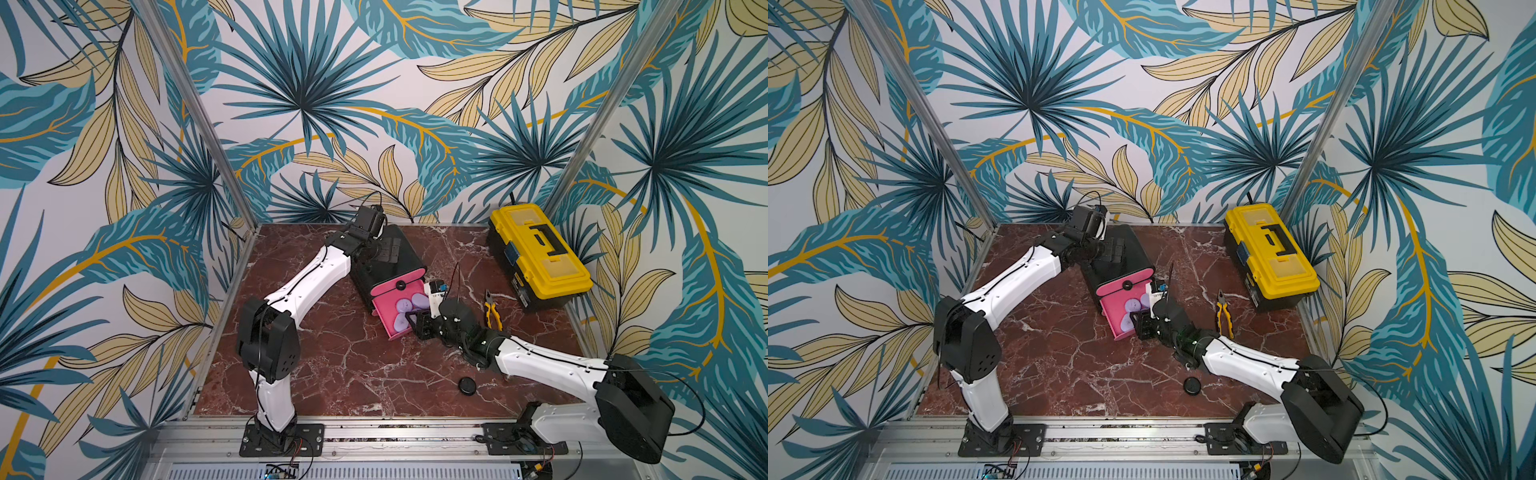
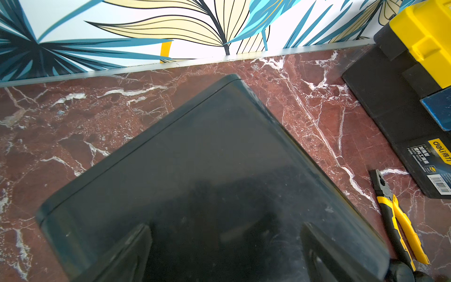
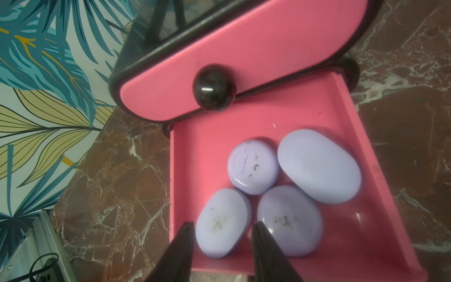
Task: Put the bluetooth earphones in the drawer according to color
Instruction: Close the drawer of the storage box.
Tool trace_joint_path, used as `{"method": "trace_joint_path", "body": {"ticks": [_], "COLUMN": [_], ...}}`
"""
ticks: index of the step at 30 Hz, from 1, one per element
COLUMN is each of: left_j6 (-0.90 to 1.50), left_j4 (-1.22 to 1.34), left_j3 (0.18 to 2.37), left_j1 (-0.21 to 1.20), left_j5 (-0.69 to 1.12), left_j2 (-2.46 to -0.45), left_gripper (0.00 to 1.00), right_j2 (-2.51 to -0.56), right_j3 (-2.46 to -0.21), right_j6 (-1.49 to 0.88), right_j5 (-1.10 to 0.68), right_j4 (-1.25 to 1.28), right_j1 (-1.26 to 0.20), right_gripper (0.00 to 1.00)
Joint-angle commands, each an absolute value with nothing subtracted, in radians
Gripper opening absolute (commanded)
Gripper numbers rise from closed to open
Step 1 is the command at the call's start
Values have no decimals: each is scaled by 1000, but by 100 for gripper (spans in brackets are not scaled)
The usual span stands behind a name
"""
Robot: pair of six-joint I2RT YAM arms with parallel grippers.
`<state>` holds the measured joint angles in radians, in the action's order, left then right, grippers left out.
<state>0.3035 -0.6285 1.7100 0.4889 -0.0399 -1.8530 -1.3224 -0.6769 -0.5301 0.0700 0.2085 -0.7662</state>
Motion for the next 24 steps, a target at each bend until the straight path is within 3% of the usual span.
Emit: {"method": "trace_joint_path", "body": {"ticks": [1,8,15,20,24], "left_j6": [342,338,334,331,331], "left_j4": [-775,-776,-776,-774,-772], "left_j3": [1640,1641,1643,1639,1634], "left_j1": [483,484,471,467,466], "left_j5": [12,15,22,21,21], "left_j2": [-1875,-1868,-1879,-1884,-1886], "left_gripper": [100,100,100,100,100], "right_j2": [-1310,-1187,-1049,-1074,-1161], "right_j3": [-717,-667,-487,-478,-553], "right_j6": [-506,-562,-634,-660,-666], "right_j5": [58,82,62,72,116], "right_j4": [161,-23,-44,-33,-48], "right_j1": [-762,-762,-762,-762,-762], "right_gripper": [43,44,44,43,36]}}
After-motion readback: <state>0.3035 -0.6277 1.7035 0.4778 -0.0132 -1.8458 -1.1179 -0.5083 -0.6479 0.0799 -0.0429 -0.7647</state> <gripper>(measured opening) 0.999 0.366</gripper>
